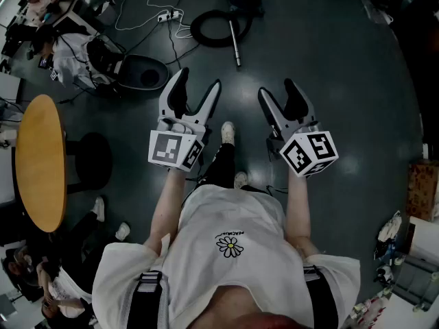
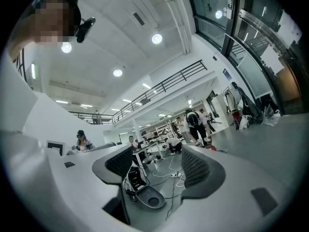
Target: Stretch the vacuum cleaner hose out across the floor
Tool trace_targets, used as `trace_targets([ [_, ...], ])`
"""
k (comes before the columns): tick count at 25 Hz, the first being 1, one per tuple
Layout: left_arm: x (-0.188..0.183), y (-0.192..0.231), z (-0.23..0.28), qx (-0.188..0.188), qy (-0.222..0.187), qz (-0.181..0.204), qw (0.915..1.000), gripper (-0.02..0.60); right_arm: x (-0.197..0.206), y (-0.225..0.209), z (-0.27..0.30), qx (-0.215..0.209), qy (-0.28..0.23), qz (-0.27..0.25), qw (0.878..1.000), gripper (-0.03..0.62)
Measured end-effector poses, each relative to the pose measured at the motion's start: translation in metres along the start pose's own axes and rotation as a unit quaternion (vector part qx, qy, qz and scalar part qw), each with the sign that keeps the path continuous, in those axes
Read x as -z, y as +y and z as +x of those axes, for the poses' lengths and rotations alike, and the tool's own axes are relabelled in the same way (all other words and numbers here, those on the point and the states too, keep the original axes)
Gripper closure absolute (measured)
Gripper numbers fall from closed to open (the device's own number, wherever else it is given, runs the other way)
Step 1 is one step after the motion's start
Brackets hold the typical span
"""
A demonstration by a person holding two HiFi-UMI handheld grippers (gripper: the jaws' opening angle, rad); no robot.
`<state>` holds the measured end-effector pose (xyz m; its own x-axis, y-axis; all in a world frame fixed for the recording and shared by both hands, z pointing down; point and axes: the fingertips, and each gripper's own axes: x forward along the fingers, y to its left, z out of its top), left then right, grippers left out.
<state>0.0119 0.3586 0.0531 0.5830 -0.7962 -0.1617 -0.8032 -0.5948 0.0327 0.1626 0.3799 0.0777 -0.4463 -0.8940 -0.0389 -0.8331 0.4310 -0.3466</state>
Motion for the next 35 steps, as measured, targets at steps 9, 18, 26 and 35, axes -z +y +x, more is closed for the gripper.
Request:
trace_targets([
  [9,0.032,0.104,0.128,-0.014,0.011,-0.013,0.9998,0.290,-0.011,-0.080,0.148,0.018,0.041,0.004,0.999,0.266],
  [18,0.029,0.230,0.234,-0.013,-0.003,-0.008,0.9999,0.290,-0.026,-0.106,0.315,0.013,0.063,-0.002,0.998,0.266],
  [26,0.089,0.316,0.318,-0.035,0.043,-0.020,0.9982,0.290,0.015,-0.182,0.432,0.032,0.140,-0.002,0.990,0.266],
  [35,0.191,0.462,0.478,-0.051,0.092,-0.007,0.9945,0.290,0.064,-0.317,0.636,0.041,0.214,0.007,0.976,0.266],
])
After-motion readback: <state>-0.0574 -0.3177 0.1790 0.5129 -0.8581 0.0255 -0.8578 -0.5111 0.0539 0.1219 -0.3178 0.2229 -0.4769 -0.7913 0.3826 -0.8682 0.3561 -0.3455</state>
